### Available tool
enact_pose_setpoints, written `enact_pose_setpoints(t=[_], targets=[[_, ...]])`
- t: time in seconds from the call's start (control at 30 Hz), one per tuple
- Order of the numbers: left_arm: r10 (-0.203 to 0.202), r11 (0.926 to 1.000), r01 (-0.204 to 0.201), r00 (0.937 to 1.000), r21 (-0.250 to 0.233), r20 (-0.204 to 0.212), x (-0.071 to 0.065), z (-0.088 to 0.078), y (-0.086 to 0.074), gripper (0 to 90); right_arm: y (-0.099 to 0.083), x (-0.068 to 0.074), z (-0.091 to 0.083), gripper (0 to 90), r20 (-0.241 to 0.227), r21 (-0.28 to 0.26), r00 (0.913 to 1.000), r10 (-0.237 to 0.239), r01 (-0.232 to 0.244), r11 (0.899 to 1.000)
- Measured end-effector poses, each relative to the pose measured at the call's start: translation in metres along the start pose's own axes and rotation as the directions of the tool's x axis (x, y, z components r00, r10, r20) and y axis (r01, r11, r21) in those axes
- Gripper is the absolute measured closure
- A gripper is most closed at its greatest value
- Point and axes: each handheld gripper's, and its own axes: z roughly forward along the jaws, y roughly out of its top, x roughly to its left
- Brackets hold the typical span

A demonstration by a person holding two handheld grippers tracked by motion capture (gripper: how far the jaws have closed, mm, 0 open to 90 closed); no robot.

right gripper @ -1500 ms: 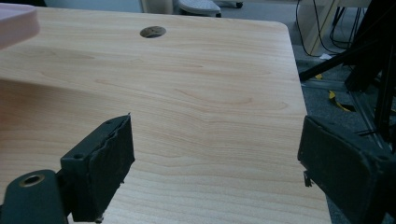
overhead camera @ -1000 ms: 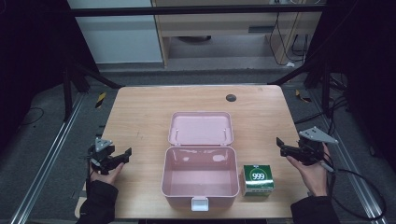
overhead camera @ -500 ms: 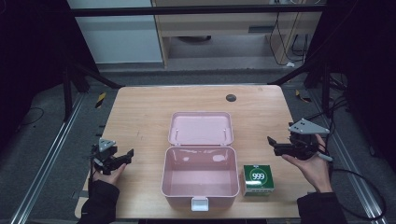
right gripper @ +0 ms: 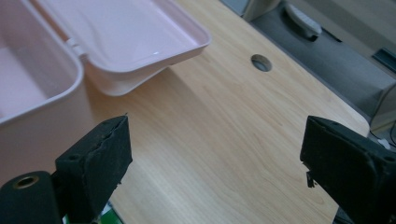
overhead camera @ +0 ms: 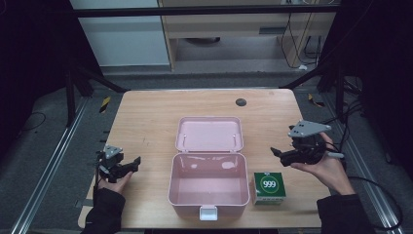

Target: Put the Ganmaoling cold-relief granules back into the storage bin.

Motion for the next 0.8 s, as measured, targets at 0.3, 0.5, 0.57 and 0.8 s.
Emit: enact_pose_setpoints(t=[0.3, 0.5, 0.57, 0.8], targets=[[0.006, 0.9999, -0.006, 1.0, 0.011, 0.0, -0.001, 0.002, -0.001, 27.6, 0.005, 0.01, -0.001, 8.1, -0.076, 0.06, 0.9939, -0.08, 0.085, 0.995], [0.01, 0.9998, -0.01, 0.9999, 0.015, 0.0, -0.002, 0.003, -0.002, 27.5, 0.007, 0.018, 0.0, 7.5, -0.135, 0.1, 0.9813, -0.137, 0.151, 0.983], [0.011, 0.9998, -0.011, 0.9999, 0.016, 0.0, -0.002, 0.003, -0.002, 27.6, 0.007, 0.021, 0.001, 7.3, -0.152, 0.113, 0.9771, -0.149, 0.166, 0.98], [0.014, 0.9997, -0.014, 0.9999, 0.018, 0.002, -0.002, 0.004, -0.002, 27.6, 0.009, 0.027, 0.001, 7.0, -0.185, 0.133, 0.9652, -0.185, 0.211, 0.968]])
